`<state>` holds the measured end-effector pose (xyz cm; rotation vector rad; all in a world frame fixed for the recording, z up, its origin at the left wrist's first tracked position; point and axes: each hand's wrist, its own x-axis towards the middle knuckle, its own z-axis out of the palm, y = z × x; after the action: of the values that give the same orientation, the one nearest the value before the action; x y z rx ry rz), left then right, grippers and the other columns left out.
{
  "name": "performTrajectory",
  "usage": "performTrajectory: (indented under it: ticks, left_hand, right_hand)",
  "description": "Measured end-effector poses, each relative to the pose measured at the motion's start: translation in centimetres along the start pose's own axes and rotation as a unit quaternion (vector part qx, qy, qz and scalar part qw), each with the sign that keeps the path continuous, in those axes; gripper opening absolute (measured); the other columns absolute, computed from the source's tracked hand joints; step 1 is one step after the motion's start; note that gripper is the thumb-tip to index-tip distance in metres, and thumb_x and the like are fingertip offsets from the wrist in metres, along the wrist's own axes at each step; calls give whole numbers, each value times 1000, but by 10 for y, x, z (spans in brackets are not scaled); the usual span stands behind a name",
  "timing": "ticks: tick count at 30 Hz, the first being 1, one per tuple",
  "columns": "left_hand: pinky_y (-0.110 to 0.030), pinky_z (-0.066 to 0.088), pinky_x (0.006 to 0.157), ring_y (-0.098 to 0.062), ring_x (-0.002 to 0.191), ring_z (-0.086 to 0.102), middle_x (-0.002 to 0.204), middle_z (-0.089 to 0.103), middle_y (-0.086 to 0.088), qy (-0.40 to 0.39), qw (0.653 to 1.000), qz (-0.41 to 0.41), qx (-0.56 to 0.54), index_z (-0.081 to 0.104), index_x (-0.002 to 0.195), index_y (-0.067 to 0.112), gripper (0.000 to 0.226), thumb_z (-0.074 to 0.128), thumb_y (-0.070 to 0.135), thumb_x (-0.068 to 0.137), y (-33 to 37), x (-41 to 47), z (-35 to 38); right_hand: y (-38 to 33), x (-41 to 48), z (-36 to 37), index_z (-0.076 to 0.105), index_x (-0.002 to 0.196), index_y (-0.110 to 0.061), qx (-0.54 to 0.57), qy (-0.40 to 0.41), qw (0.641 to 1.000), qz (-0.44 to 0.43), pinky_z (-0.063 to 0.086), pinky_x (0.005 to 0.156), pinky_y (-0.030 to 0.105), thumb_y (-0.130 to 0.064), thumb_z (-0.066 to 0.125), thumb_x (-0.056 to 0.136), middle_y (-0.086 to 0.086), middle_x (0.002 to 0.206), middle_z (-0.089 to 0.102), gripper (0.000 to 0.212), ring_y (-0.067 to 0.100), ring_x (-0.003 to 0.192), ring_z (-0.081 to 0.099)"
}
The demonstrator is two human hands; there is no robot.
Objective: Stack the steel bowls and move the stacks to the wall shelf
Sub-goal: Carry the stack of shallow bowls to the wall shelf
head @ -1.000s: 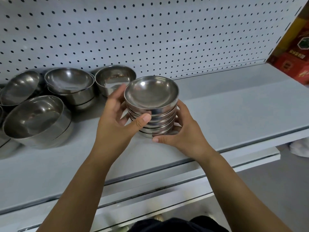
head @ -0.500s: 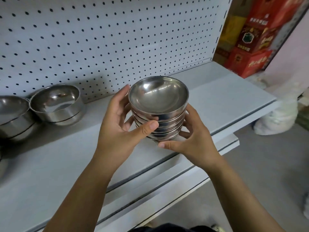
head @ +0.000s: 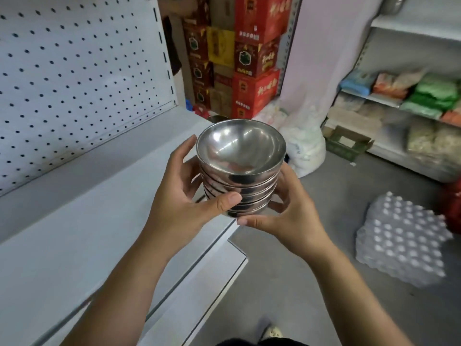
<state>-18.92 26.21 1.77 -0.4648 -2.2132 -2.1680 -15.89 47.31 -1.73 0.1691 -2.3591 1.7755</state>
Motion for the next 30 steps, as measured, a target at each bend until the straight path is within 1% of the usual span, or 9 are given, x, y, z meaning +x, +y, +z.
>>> performTrajectory:
  ticks: [2,4,8,11,13,16,19,25,30]
  left_hand:
    - [-49,42,115,-15,137,54,144,61,5,-34,999,-1,-2,37,150,40,109,96,29,59,-5,19,39]
    - [-45,44,115,-13,136,55,141,63,7,-60,998,10,-8,38,150,37,107,94,28,59,-8,36,80]
    - [-47,42,116,-13,138,53,146,58,7,-104,994,21,-39,41,151,30,106,94,25,59,-14,65,160]
    - [-37,44,114,-9,137,53,145,58,10,-140,989,23,-51,41,150,26,106,95,19,59,-16,88,212]
    - [-32,46,111,-10,136,54,143,59,11,-164,985,23,-53,40,150,24,107,95,19,59,-19,105,240]
    - [-32,45,110,-11,135,55,140,62,10,-200,978,9,-59,43,148,26,104,94,25,57,-26,132,279]
    - [-34,44,113,-9,135,55,141,61,8,-242,969,1,-48,45,146,27,101,94,26,57,-33,158,314]
    - [-32,44,114,-8,134,55,140,62,9,-315,948,10,-37,44,147,26,103,97,21,59,-52,238,393]
    - [-36,45,113,-9,134,56,139,62,12,-345,937,23,-48,46,146,28,103,95,34,55,-62,328,460]
  right_hand:
    - [11,0,-40,32,158,-30,-10,27,1000,7,53,107,40,-26,102,56,-9,138,65,123,10,130,60]
    - [22,0,-80,31,158,-32,-19,47,999,12,52,108,41,-29,102,55,-11,139,64,125,8,131,59]
    - [40,-5,-155,32,157,-35,-33,93,995,33,53,105,32,-29,101,53,-13,137,65,126,5,129,59]
    - [51,-7,-201,32,157,-35,-37,124,990,50,53,102,28,-30,101,53,-13,136,65,125,6,129,60]
    - [59,-6,-229,32,157,-35,-38,141,988,56,52,103,31,-30,101,54,-12,138,64,124,7,130,59]
    - [75,-4,-265,32,156,-35,-39,171,982,71,52,106,39,-27,102,55,-9,139,64,123,10,130,60]
    - [91,2,-294,33,156,-35,-41,200,975,86,51,108,47,-26,103,55,-8,140,63,123,14,132,59]
    - [126,42,-363,33,156,-37,-52,262,958,106,51,107,47,-26,102,55,-8,140,63,122,11,132,58]
    - [152,107,-426,34,155,-35,-57,309,943,107,52,107,44,-29,101,53,-8,139,64,122,9,131,59]
